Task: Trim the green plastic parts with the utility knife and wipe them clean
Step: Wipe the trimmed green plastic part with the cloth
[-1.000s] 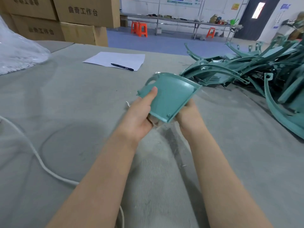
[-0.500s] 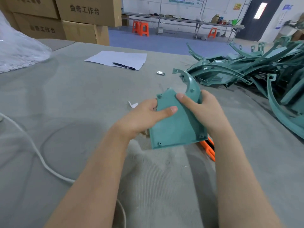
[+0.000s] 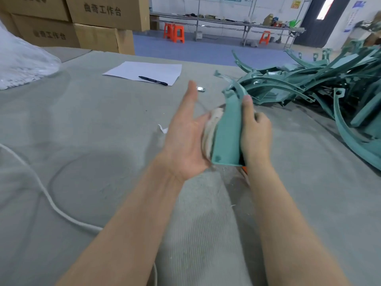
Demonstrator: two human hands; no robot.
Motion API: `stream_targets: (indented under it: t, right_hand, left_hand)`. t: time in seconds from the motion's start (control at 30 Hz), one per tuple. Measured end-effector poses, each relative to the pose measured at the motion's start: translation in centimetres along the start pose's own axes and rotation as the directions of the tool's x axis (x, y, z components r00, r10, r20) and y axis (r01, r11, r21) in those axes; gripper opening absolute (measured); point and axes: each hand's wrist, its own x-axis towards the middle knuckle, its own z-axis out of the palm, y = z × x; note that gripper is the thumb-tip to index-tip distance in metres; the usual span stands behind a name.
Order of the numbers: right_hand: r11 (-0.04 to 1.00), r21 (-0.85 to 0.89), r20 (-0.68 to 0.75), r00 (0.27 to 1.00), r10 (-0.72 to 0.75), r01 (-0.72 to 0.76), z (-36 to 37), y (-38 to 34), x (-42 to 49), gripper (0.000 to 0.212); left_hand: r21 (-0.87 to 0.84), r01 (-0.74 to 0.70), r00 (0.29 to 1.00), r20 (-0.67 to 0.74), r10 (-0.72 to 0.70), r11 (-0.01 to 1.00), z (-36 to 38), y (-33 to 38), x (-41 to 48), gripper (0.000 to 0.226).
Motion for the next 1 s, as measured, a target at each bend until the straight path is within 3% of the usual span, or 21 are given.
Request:
stream_targets:
  t: [0.1, 0.23, 0.4, 0.57, 0.63, 0.7, 0.77, 0.83, 0.87, 1.0]
  right_hand:
    - [0.998, 0.056, 0.035, 0.999, -0.016, 0.014, 0.5, 0.3, -0.5, 0.055]
    - [0.993, 0.0, 0.096, 0.988, -0.119, 0.119, 3.5, -0.5, -2.8, 0.051]
    - [0.991, 0.117, -0.018, 0.997, 0.074, -0.072, 0.5, 1.0, 0.2, 0.063]
    - [0.977, 0.145, 0.035, 0.988, 0.15, -0.153, 1.3, 1.4, -0.2, 0.076]
    - [0.976, 0.145, 0.028, 0.986, 0.162, -0.164, 1.4, 1.5, 0.4, 0.073]
    - [0.988, 0.06, 0.003, 0.99, 0.144, -0.144, 0.8, 2.2, 1.3, 0.048]
    - [0.99, -0.001, -0.017, 0.99, 0.138, -0.138, 0.0, 3.1, 1.8, 0.028]
    - [0.988, 0.029, -0.082, 0.985, 0.152, -0.151, -0.5, 3.2, 1.8, 0.038]
    - [0.987, 0.036, -0.112, 0.981, 0.16, -0.157, -0.6, 3.1, 1.7, 0.044]
    - [0.975, 0.1, -0.169, 0.962, 0.213, -0.198, -1.2, 2.5, 2.1, 0.05]
  left_hand:
    - [-0.054, -0.01, 0.996, -0.085, 0.005, 0.998, 0.2, 0.0, 0.7, 0.086]
    - [-0.092, -0.159, 0.953, -0.276, 0.128, 0.983, -1.1, 1.2, 0.4, 0.078]
    - [-0.006, -0.052, 0.995, -0.087, 0.051, 0.999, 1.5, -0.7, 0.5, 0.082]
    - [0.04, -0.215, 0.974, -0.07, 0.218, 0.976, 2.2, 0.5, 0.1, 0.087]
    - [0.206, -0.271, 0.956, -0.058, 0.288, 0.94, 2.8, 0.7, -0.3, 0.082]
    - [0.483, -0.267, 0.934, -0.083, 0.347, 0.834, 3.9, -0.1, -0.4, 0.064]
    - [0.744, -0.245, 0.894, -0.073, 0.441, 0.621, 3.8, -1.4, -0.2, 0.053]
    - [0.939, -0.194, 0.855, 0.02, 0.519, 0.283, 2.9, -1.8, 0.2, 0.044]
    - [0.97, -0.159, 0.853, 0.041, 0.52, 0.185, 2.3, -1.8, 0.4, 0.045]
    - [0.978, -0.043, 0.859, -0.069, 0.507, 0.206, 0.5, -2.1, 1.4, 0.064]
